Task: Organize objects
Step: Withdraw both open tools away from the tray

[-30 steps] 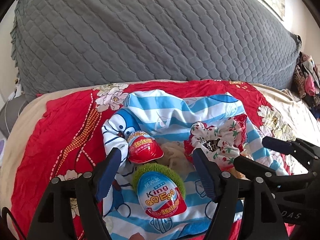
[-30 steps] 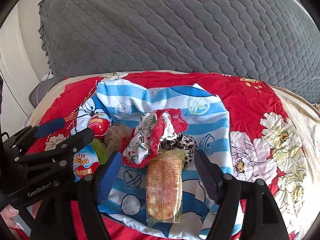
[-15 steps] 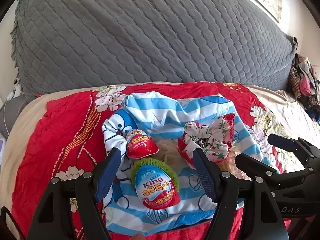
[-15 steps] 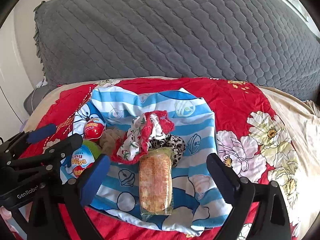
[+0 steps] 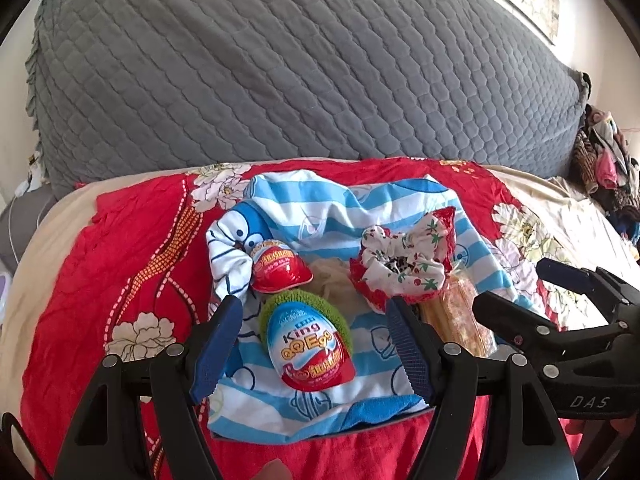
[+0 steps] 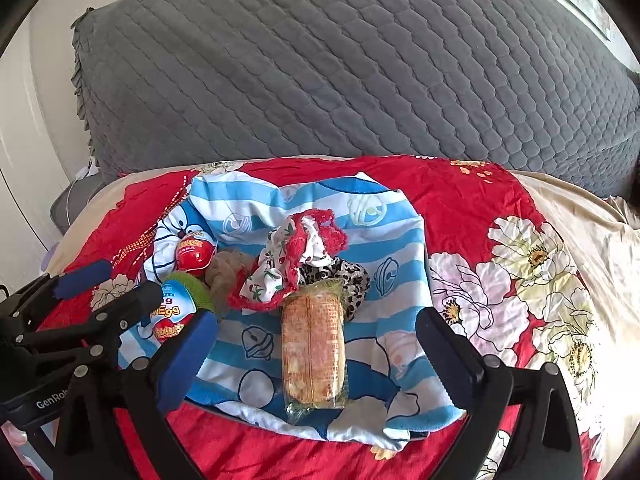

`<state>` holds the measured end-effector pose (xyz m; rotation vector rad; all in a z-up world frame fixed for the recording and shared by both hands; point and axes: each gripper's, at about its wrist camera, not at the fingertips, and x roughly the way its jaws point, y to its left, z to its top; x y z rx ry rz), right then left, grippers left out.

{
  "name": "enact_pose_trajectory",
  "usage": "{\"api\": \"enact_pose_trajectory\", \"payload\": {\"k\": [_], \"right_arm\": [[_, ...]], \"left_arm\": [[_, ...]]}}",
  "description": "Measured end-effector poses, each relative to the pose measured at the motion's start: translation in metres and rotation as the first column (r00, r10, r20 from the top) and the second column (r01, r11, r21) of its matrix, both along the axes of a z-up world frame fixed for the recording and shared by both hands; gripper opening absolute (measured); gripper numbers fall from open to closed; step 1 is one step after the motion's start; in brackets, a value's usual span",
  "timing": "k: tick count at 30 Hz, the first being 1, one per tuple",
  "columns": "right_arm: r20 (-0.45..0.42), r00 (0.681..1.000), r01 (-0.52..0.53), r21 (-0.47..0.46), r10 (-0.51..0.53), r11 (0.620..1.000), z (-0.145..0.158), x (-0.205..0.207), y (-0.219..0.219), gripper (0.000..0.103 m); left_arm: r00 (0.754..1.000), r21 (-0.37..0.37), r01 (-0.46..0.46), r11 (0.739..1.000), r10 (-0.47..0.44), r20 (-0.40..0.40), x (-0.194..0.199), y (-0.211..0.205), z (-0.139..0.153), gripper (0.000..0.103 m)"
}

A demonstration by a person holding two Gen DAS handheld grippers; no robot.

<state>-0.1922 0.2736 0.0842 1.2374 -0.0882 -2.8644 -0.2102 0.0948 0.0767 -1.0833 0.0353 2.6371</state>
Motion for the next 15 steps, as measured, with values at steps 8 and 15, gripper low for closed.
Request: {"api": "enact_pose_trajectory", "payload": {"k": [8, 15], "right_arm": [[-0.013, 1.0, -0.023, 0.005, 0.023, 1.0, 0.005, 0.016, -0.006, 0.101], [-0.004, 1.0, -0.023, 0.011, 0.023, 1.0, 0.004, 0.032, -0.006, 0.101]], "left_arm": [[1.0, -0.002, -0.007, 1.0, 0.007, 0.001, 0.011, -0.002, -0.003, 0.075], [1.0, 0.003, -0.005, 1.0, 0.005, 0.012, 0.027, -0.007, -0.006, 0.075]]}}
